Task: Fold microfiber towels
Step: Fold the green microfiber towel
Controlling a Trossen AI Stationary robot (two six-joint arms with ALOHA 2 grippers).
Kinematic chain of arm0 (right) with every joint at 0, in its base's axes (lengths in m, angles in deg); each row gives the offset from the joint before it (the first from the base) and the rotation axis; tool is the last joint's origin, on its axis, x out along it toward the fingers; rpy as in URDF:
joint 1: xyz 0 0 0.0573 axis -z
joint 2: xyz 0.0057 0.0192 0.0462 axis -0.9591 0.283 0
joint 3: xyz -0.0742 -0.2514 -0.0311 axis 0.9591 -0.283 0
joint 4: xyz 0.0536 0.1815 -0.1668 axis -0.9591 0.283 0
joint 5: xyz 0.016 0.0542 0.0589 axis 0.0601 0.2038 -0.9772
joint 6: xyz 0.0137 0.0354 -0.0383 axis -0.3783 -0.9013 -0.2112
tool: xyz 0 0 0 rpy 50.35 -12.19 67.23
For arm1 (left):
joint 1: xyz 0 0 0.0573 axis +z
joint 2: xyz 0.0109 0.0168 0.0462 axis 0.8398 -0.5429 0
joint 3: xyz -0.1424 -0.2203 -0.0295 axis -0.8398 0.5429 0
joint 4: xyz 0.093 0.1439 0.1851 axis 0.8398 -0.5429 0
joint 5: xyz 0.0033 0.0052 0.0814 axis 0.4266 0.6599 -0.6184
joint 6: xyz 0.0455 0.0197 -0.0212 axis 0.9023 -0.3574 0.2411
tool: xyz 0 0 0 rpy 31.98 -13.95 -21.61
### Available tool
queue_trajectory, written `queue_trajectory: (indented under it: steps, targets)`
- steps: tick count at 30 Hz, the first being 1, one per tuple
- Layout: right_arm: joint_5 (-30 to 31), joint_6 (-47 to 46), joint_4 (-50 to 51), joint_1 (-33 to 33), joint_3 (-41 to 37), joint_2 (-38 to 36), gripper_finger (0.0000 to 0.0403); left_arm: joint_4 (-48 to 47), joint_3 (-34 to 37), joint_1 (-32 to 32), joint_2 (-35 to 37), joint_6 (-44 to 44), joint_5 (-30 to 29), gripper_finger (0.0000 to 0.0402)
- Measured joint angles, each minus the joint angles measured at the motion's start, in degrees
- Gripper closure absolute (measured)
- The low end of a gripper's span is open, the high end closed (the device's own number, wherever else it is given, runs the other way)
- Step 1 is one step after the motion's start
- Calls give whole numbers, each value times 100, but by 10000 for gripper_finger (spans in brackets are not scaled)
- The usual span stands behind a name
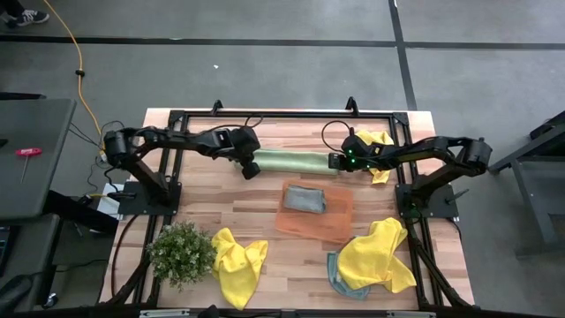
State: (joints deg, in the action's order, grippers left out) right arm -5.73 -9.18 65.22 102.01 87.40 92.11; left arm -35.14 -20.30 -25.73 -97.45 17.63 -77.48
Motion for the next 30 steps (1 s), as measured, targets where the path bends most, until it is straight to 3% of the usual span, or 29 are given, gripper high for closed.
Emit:
queue_trajectory:
  steps: [16,30]
  targets:
    - [-143,321,191,13,-20,-255,402,-62,-2,185,2357,508,-110,401]
    - [-23,730,1459,10,-28,-1033,403,-651,0,183,2639,298,-295,401]
